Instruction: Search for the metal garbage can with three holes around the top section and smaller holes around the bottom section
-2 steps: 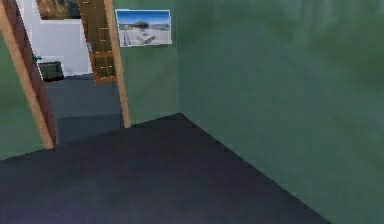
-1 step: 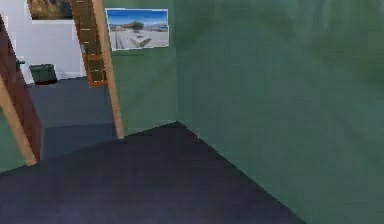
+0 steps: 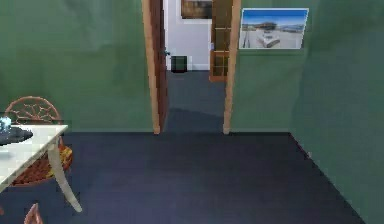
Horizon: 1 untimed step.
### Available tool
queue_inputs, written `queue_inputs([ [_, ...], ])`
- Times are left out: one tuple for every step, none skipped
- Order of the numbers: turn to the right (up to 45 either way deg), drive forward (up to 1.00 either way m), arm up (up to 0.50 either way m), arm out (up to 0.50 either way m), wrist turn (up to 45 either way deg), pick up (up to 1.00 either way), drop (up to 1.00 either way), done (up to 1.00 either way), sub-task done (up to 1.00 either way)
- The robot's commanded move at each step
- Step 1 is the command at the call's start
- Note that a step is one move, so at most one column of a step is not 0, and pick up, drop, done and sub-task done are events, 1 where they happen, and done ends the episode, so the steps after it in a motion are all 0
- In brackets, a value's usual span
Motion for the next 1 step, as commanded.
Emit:
queue_inputs([
  [0.0, 1.00, 0.00, 0.00, 0.0, 0.00, 0.00, 0.00, 0.00],
])
